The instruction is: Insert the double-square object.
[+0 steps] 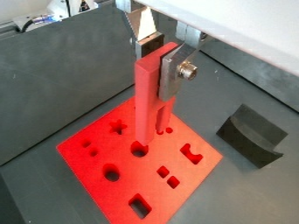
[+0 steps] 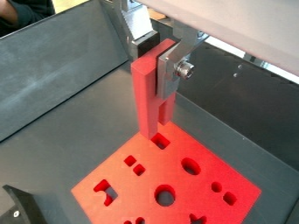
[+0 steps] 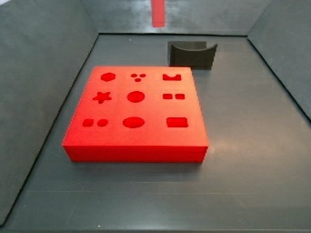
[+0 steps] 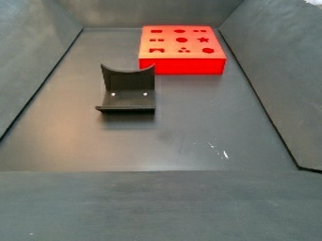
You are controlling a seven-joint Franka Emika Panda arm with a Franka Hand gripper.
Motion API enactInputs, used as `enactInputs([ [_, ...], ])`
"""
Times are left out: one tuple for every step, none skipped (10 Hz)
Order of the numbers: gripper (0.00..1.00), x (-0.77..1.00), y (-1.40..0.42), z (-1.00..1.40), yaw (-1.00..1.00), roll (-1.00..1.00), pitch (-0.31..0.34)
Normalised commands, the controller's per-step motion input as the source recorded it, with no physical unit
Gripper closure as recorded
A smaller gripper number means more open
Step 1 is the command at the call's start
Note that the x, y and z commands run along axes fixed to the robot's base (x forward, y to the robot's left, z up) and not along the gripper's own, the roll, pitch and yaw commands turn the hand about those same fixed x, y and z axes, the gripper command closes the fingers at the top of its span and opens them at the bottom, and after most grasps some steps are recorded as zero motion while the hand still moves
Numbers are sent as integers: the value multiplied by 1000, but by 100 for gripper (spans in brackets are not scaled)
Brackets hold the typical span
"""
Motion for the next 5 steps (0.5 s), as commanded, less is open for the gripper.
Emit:
enactInputs([
  [100,40,197,-229,-354,96,0],
  [100,17,254,-434,-571,96,0],
  [100,0,257,-511,-591,47,-23],
  [100,0,177,-517,-557,10,0],
  [100,71,146,-431,-791,0,20],
])
